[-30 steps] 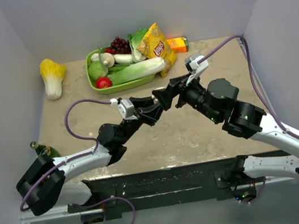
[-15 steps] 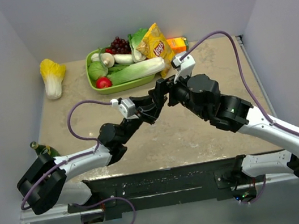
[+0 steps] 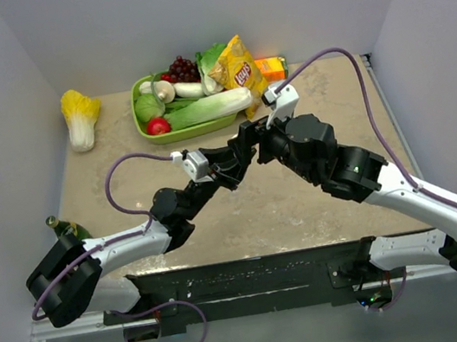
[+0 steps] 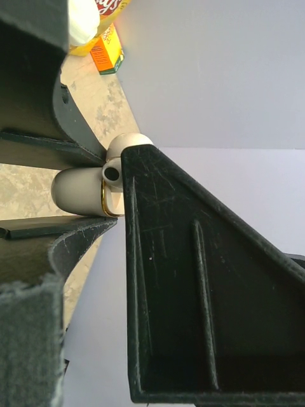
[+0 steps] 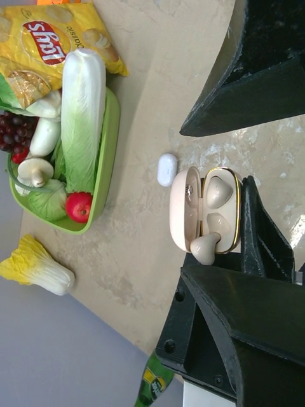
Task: Insert the wireless bluetooth earbuds into the charging case
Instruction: Place the earbud in the charging case.
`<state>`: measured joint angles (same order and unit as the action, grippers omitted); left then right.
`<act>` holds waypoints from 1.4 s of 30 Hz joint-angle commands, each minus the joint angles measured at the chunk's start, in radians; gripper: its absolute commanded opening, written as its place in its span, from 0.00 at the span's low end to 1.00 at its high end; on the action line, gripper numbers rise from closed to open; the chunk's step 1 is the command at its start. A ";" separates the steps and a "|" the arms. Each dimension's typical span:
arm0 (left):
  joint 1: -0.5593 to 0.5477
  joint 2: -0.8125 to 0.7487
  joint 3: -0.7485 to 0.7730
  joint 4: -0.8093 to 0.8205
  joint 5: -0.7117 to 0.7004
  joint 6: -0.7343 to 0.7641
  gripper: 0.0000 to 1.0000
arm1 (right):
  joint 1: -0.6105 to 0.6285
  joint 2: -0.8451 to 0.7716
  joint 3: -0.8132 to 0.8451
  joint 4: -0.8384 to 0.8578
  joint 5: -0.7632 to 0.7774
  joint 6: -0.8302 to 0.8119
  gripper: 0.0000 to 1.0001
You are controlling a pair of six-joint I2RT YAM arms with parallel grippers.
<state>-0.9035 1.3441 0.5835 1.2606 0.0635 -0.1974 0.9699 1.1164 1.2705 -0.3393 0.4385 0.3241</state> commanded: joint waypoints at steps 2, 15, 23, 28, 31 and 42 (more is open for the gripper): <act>0.000 -0.023 0.033 0.106 -0.013 0.023 0.00 | 0.004 -0.043 -0.005 -0.041 0.045 0.000 0.82; 0.000 -0.054 0.022 0.102 -0.019 0.023 0.00 | 0.004 -0.075 -0.023 -0.075 0.071 0.000 0.82; 0.000 -0.076 0.007 0.105 -0.016 0.019 0.00 | 0.004 -0.087 -0.017 -0.089 0.101 -0.007 0.82; 0.000 -0.079 0.004 0.099 -0.014 0.018 0.00 | 0.004 -0.142 -0.048 -0.005 0.053 0.000 0.82; 0.000 -0.080 0.001 0.094 -0.017 0.018 0.00 | 0.003 -0.179 -0.056 0.049 0.013 0.009 0.84; 0.000 -0.062 0.012 0.085 -0.014 0.019 0.00 | 0.006 -0.084 0.004 0.059 -0.115 0.006 0.90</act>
<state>-0.9035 1.2915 0.5831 1.2694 0.0509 -0.1974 0.9745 1.0008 1.2324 -0.3141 0.3885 0.3290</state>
